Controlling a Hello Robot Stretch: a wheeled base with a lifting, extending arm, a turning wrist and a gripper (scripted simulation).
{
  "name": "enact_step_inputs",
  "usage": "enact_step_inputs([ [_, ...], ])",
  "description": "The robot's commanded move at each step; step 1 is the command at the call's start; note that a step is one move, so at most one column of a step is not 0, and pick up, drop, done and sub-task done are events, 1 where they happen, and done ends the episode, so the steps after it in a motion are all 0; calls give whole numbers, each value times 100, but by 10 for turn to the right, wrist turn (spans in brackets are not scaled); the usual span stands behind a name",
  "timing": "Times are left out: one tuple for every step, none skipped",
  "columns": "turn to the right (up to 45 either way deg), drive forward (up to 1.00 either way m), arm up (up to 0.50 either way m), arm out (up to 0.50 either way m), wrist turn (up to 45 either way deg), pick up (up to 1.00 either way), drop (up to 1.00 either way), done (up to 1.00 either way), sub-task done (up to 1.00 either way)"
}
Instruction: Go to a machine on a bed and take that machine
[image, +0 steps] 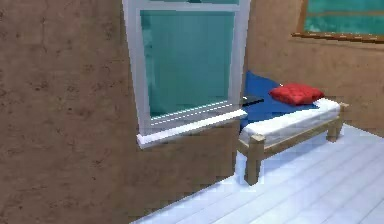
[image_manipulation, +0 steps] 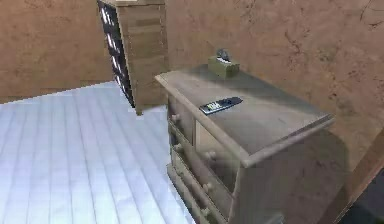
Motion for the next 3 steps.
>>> enact_step_inputs([
  [360,0,0,0,0,0,0,0,0],
  [0,80,0,0,0,0,0,0,0],
  [-420,0,0,0,0,0,0,0,0],
])
